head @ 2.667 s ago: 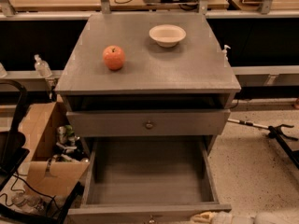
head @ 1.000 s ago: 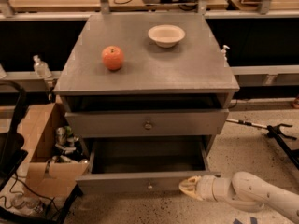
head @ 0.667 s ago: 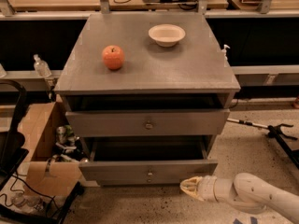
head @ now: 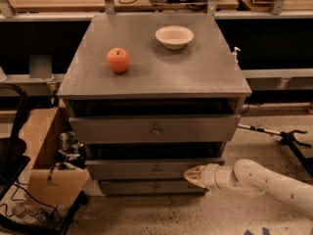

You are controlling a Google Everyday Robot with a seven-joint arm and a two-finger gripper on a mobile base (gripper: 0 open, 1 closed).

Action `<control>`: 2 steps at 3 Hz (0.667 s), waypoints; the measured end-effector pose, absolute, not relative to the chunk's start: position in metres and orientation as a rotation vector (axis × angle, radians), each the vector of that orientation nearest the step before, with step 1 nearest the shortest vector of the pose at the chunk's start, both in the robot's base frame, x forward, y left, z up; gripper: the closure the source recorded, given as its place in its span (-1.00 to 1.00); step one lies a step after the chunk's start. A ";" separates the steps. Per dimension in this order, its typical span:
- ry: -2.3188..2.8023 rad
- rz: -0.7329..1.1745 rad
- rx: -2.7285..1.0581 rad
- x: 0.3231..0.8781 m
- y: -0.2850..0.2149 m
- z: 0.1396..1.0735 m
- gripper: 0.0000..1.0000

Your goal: Close middle drawer

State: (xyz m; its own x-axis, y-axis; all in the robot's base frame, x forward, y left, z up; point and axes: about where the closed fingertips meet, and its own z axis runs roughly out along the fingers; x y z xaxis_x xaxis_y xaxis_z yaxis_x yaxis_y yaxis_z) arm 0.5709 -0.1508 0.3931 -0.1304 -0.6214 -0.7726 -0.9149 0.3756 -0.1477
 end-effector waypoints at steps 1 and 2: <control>1.846 0.443 -1.345 0.608 -0.145 0.400 1.00; 1.831 0.445 -1.342 0.618 -0.140 0.394 1.00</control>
Offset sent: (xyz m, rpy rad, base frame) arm 0.1131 0.0098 0.0225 -0.0542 -0.0340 -0.0210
